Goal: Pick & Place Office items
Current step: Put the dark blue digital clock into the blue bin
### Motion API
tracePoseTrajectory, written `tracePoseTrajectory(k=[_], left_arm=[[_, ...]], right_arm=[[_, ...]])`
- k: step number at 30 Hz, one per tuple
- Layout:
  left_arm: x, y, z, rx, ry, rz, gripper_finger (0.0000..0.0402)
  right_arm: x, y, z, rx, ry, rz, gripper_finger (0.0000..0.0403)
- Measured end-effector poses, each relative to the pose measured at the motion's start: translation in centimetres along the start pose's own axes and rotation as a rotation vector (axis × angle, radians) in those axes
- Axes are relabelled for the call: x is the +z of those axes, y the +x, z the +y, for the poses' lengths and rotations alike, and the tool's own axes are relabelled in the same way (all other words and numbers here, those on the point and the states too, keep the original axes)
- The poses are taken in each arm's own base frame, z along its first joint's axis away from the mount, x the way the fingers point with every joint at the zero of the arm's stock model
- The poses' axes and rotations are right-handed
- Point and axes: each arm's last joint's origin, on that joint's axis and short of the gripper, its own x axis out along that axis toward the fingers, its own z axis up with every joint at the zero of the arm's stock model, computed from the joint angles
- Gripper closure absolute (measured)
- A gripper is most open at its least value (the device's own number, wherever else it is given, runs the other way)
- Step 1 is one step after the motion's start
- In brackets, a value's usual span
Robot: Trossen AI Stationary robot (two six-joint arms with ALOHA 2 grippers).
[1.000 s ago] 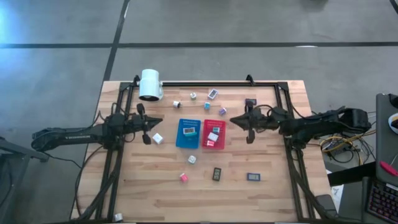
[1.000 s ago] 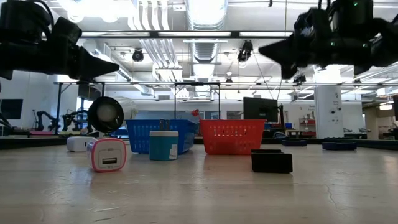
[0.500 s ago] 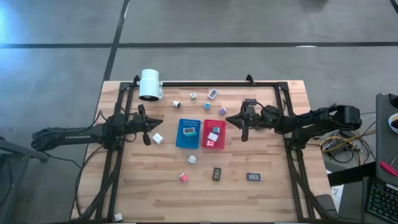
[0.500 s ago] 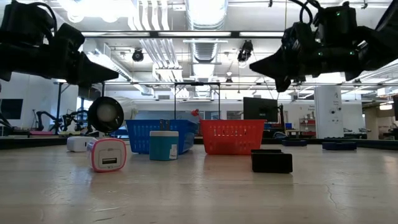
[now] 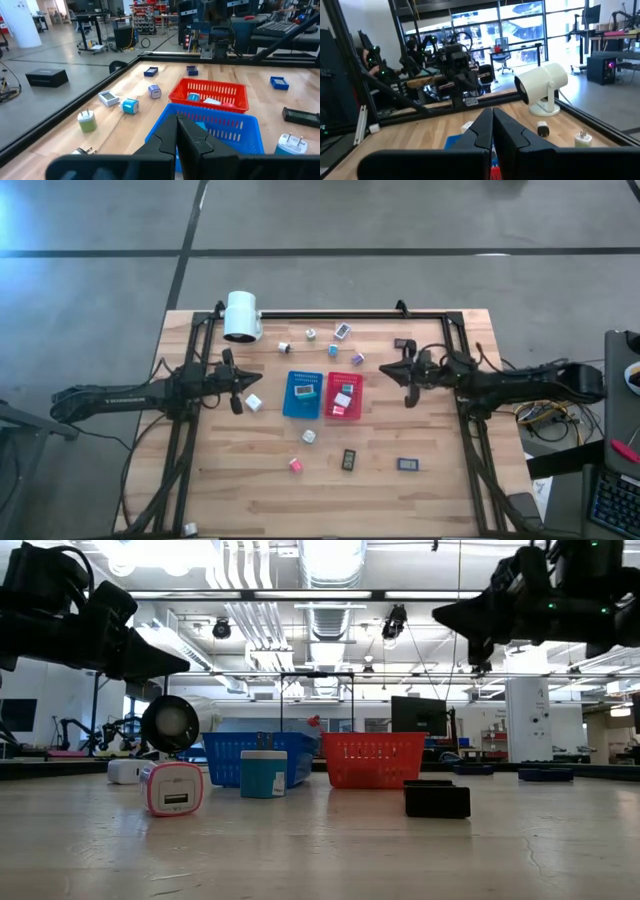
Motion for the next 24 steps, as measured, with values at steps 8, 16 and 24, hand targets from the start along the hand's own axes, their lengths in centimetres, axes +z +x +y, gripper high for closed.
tracePoseTrajectory(k=[8,16,24], left_arm=[[-0.1,0.0,0.0,0.000,0.014,0.007,0.0390],[-0.2,0.0,0.0,-0.001,0.039,0.016,0.0390],[-0.2,0.0,0.0,-0.001,0.018,0.020,0.0390]], right_arm=[[0.5,-2.0,0.2,-0.070,-0.034,-0.028,0.0394],[1.3,-3.2,0.6,-0.074,-0.061,-0.056,0.0394],[0.7,-4.9,0.7,-0.062,-0.068,-0.118,0.0394]])
